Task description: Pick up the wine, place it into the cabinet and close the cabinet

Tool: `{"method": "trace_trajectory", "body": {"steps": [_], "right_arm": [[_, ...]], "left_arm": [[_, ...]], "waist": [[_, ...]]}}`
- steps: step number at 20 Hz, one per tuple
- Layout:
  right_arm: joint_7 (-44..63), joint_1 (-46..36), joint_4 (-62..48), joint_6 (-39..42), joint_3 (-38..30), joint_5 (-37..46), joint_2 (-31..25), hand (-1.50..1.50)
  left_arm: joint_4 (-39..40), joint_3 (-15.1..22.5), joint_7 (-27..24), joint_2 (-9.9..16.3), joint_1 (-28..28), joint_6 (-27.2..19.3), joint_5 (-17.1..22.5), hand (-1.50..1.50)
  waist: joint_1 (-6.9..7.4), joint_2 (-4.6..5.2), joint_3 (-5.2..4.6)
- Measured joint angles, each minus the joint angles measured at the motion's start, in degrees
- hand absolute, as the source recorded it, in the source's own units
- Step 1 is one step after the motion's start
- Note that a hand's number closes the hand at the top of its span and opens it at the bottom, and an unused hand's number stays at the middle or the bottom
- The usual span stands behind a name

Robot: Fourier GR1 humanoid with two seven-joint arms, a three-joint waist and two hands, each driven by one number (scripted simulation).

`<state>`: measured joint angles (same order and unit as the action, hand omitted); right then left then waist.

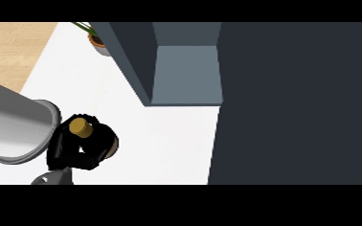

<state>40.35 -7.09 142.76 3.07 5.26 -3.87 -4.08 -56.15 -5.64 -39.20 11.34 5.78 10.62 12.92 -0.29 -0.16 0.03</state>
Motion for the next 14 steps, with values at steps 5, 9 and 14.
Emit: {"method": "trace_trajectory", "body": {"steps": [5,9,14], "right_arm": [[-1.00,-0.09,-0.38,0.55,-0.25,0.09,0.09,-1.50],[-2.28,1.94,-0.28,0.60,1.28,0.35,0.93,-1.50],[-2.88,2.55,-0.32,1.45,-0.18,0.07,0.56,-1.50]], "left_arm": [[-6.97,0.64,-0.90,0.16,-2.37,-1.34,-1.28,1.50],[-16.00,1.34,3.21,0.02,-5.33,0.31,1.24,1.50],[-27.71,3.80,11.48,-1.39,-8.02,0.11,3.73,1.50]], "waist": [[0.27,0.02,0.00],[0.42,-0.05,0.01],[0.42,-0.05,0.03]]}}
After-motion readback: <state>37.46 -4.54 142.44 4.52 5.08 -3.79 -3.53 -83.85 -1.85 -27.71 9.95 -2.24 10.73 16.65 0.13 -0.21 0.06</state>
